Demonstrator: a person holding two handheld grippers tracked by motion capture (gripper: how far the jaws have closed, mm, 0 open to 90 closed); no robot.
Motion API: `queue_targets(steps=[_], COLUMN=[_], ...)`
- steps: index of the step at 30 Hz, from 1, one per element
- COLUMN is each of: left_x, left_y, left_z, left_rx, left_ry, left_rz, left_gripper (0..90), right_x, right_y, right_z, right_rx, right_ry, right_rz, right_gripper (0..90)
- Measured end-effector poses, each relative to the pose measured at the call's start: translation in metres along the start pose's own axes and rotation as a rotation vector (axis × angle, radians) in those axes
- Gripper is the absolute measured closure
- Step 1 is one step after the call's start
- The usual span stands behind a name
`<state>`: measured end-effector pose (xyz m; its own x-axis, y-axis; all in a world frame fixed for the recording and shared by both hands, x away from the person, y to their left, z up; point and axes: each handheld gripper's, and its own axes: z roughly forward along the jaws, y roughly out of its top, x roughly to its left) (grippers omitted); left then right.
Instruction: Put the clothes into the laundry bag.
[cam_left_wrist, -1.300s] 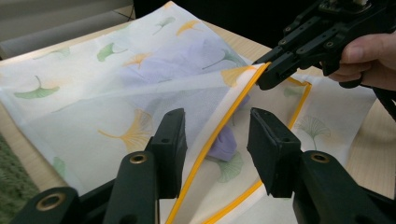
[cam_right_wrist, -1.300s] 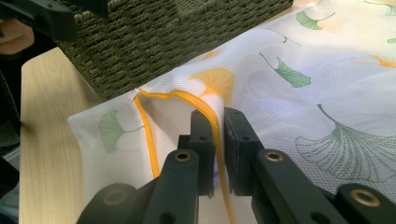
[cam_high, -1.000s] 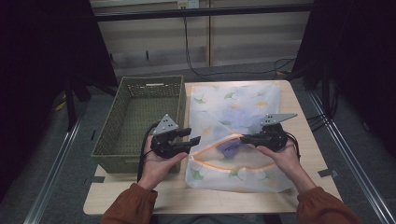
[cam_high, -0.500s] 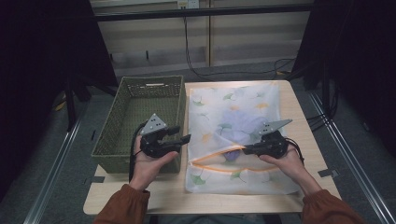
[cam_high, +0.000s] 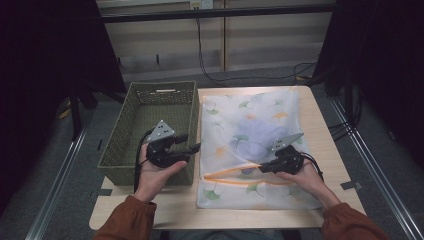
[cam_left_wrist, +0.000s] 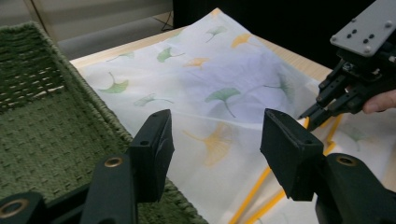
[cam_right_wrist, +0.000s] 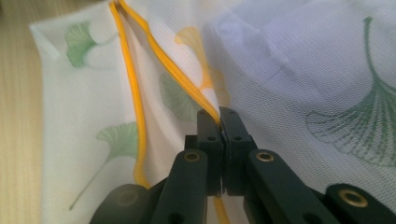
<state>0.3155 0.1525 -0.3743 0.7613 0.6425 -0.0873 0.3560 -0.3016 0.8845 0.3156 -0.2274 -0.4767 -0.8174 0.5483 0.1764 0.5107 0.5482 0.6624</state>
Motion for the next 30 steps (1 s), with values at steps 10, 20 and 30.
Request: queue_targets(steps=[10,20,30], left_x=[0.004,0.008,0.014], left_y=[0.002,-0.007,-0.031], left_z=[-0.006,-0.020,-0.040], left_rx=[-0.002,-0.006,-0.098], left_ry=[0.017,0.035,0.054], left_rz=[0.006,-0.005,-0.071], left_gripper=[42.7,41.2,33.5], right_x=[-0.001,-0.002,0.003], right_y=[-0.007,-0.009,-0.007], right_z=[0.011,0.011,0.002], right_rx=[0.069,0.079,0.006], right_ry=[0.006,-0.010,0.021], right_rz=[-0.016,-0.007,0.018], right_gripper=[88.1,81.6,70.7])
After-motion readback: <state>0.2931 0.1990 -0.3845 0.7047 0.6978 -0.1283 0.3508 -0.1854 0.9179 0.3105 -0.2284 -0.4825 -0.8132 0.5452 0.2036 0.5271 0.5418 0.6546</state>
